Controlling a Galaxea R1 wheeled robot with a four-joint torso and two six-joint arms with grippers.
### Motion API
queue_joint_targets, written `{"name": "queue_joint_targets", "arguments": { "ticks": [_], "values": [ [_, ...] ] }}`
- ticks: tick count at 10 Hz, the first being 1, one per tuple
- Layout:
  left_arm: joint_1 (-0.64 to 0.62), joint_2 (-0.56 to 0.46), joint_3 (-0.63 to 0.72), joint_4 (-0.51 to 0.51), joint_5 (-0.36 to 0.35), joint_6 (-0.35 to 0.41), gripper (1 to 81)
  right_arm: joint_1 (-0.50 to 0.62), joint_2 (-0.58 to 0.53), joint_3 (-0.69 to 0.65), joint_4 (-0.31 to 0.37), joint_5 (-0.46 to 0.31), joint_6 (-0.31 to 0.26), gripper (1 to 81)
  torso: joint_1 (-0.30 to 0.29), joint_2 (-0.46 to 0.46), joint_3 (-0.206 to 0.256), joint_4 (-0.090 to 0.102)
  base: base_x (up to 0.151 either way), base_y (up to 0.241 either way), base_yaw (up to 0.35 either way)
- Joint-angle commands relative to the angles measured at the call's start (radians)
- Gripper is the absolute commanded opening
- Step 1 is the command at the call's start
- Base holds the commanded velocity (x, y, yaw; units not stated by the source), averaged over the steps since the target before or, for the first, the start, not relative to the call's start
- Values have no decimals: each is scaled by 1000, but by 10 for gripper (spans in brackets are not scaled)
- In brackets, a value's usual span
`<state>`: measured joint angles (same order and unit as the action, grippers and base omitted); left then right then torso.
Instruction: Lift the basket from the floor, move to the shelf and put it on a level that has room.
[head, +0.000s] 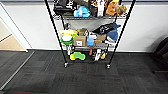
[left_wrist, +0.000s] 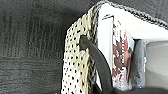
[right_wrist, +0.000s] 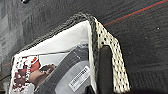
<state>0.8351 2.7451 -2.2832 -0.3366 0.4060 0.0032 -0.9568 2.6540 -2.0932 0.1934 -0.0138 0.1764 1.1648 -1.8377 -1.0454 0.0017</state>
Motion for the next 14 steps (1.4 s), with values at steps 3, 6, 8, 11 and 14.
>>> {"name": "queue_joint_targets", "arguments": {
  "ticks": [3,6,8,11,14],
  "values": [
    [-47,-240,382,-70,-122,1,10,92,-142,237,4,-37,3,10,-108,168,0,0,0,0,0],
    [-55,-254,384,-70,-141,-6,10,109,-145,231,11,-35,5,10,-172,268,0,0,0,0,0],
    [-90,-264,381,-80,-139,-11,10,161,-145,243,21,-37,6,10,-219,340,0,0,0,0,0],
    [-153,-284,402,-124,-128,-15,10,233,-135,253,23,-51,31,10,-284,441,0,0,0,0,0],
    [-179,-313,445,-128,-128,-17,10,244,-135,271,23,-46,51,10,-342,533,105,0,0,0,0]
  ]
}}
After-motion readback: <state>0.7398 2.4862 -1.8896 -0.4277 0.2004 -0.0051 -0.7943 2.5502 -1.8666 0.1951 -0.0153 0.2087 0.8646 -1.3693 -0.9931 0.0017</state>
